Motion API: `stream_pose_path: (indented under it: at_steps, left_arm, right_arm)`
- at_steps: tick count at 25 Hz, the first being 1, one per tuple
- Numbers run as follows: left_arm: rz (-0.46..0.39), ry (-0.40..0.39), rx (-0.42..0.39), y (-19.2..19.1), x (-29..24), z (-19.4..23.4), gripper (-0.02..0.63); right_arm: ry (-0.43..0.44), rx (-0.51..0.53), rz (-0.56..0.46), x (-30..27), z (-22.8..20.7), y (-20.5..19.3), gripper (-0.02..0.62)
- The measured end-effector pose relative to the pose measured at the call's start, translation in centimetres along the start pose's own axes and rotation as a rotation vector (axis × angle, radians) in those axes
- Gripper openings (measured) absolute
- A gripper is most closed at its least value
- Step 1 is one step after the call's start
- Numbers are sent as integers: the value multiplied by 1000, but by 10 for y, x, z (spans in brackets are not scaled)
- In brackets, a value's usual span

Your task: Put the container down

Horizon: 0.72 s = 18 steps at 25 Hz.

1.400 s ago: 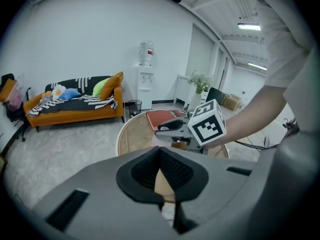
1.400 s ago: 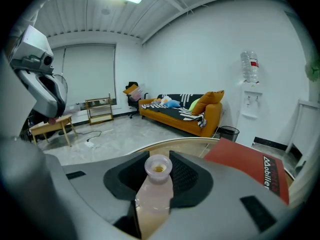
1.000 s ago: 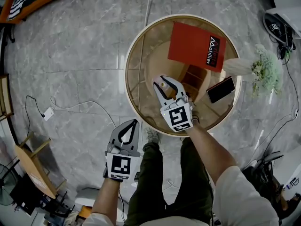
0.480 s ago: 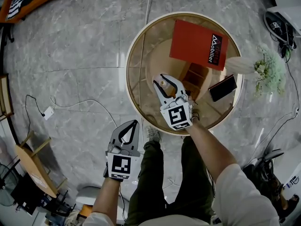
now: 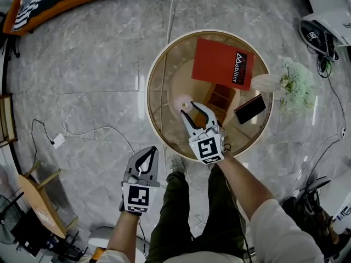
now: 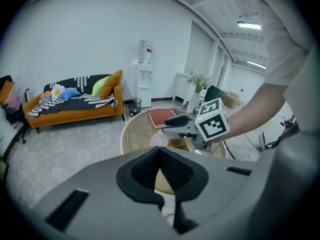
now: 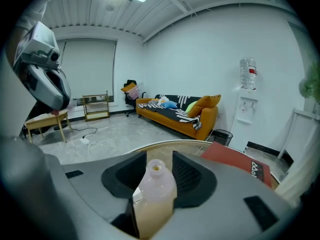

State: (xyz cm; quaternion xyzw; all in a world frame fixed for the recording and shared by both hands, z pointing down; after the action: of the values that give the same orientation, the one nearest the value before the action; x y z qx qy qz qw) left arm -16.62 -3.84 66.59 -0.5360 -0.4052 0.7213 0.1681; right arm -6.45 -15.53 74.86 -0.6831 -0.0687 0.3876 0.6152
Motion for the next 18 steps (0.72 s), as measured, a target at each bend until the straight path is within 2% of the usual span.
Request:
stream_pose_path:
  at_steps: [5,18]
  left_arm:
    - [-36,15,-17,32,17,-3,8]
    - [-106,17,-61,106,74,-35,8]
  right_arm:
    - [-22,-31,-4,49,-10,28,167]
    - [-124,-42,-19,180,-32,108,52]
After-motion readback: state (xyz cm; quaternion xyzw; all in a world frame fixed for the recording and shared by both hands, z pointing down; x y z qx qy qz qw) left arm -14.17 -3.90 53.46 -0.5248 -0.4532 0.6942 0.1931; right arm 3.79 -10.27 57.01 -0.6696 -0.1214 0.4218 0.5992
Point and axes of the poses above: the fingertips, and each gripper's own axes: x backward along the fingers, z to its left, y out of its top, the point moved 2 cm from there along x, backward along the fingers, and after that the axes turned 3 degrees about -z, right-handed, at the moved point
